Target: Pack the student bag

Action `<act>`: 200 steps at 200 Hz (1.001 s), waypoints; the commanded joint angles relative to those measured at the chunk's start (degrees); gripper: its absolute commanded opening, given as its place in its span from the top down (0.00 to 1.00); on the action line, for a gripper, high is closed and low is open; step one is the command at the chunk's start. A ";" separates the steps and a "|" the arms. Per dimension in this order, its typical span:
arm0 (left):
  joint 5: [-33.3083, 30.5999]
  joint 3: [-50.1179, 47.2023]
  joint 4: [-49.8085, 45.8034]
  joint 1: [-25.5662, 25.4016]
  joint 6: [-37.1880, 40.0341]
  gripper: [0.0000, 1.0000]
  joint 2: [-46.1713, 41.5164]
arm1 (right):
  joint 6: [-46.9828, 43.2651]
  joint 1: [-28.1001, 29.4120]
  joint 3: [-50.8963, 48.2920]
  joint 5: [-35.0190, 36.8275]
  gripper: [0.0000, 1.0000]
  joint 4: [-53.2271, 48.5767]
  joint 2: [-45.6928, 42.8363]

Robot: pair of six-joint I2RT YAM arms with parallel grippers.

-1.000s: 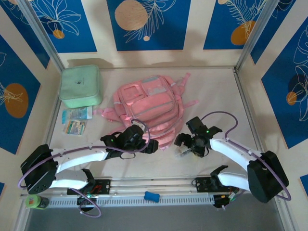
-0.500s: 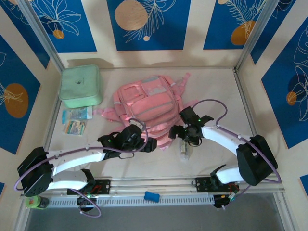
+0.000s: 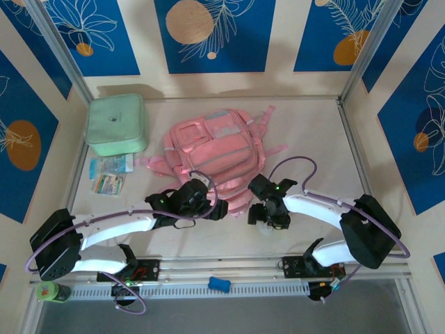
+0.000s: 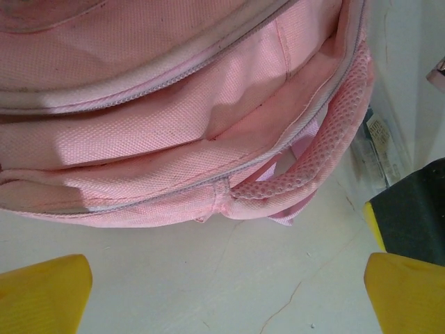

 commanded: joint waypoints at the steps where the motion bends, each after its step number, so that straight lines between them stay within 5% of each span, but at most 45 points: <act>1: -1.14 1.35 -1.94 -0.53 0.58 0.01 -0.16 | 0.66 0.37 -0.31 1.61 0.20 -0.35 0.68; 120: -2.66 1.43 -3.45 -0.45 0.84 0.01 -1.01 | -1.31 1.14 0.34 2.69 0.53 1.30 2.91; 172: -2.73 1.79 -4.30 -0.45 2.48 0.01 -3.92 | -3.10 0.65 0.69 2.11 0.58 0.00 -0.93; 200: -8.28 6.22 -12.15 -0.12 9.07 0.01 -6.12 | -4.09 -0.56 1.09 0.78 0.58 -2.55 -5.35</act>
